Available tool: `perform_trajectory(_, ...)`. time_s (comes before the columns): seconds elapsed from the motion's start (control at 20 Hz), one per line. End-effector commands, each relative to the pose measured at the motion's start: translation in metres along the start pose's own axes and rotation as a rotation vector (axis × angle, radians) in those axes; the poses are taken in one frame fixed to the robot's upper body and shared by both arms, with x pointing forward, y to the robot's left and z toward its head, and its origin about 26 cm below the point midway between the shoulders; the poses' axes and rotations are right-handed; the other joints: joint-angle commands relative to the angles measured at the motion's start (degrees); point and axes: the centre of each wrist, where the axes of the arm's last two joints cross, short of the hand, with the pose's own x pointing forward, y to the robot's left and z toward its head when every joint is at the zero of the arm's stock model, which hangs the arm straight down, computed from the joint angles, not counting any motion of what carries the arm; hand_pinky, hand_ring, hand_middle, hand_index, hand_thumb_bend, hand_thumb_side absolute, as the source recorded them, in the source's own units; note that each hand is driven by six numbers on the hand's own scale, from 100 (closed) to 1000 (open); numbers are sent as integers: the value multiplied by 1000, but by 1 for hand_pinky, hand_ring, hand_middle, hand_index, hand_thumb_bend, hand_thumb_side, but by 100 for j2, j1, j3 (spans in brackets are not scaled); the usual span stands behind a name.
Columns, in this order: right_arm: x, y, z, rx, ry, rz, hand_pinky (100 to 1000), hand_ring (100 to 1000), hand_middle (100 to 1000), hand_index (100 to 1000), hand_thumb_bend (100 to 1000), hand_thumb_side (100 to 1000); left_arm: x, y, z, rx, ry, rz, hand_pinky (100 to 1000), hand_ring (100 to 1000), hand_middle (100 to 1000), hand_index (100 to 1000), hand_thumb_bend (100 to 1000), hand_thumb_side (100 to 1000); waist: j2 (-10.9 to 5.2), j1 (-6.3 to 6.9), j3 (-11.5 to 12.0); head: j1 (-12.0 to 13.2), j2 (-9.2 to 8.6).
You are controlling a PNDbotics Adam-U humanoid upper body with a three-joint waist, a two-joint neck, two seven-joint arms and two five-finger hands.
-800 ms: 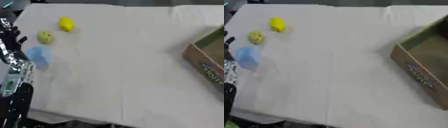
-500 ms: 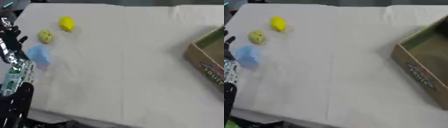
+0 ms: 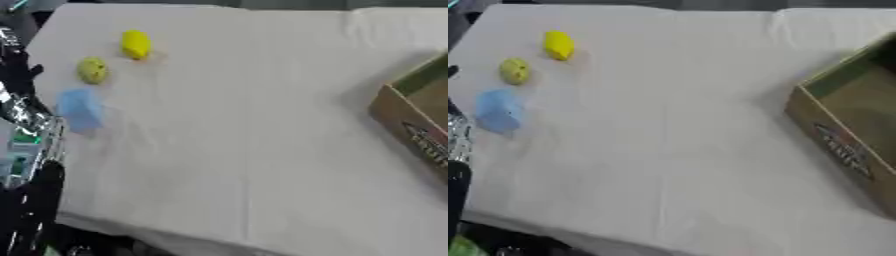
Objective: Pick up the objects with one hand, pass them to the other hand, and then place them into the box on the other side of the table.
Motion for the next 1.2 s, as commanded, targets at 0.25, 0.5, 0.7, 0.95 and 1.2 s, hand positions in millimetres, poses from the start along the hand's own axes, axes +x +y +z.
perform_trajectory(0.25, 8, -9, -2, -13, -18, 41, 969, 631, 707, 735, 100, 576, 40, 5, -22, -127, -153, -192, 706, 785, 622, 726, 248, 681, -20, -75, 10, -76, 22)
perform_trajectory(0.5, 8, -9, -2, -12, -15, 48, 968, 631, 707, 735, 100, 576, 67, 11, -39, -289, -208, -384, 713, 788, 627, 737, 250, 672, -19, -52, 13, -88, 22)
perform_trajectory(0.7, 8, -9, -2, -9, -12, 55, 968, 631, 707, 735, 100, 576, 81, 14, -50, -404, -203, -500, 721, 793, 637, 746, 251, 675, -27, -20, 8, -36, 40)
perform_trajectory(0.95, 8, -10, -1, -6, -10, 64, 968, 631, 707, 735, 100, 576, 87, 26, -70, -529, -135, -713, 759, 822, 700, 803, 290, 664, -35, 15, 4, 22, 54)
perform_trajectory(1.2, 7, -9, -1, 0, -5, 70, 968, 631, 708, 735, 100, 576, 82, 40, -92, -657, -30, -982, 817, 851, 739, 826, 456, 562, -41, 29, 1, 38, 60)
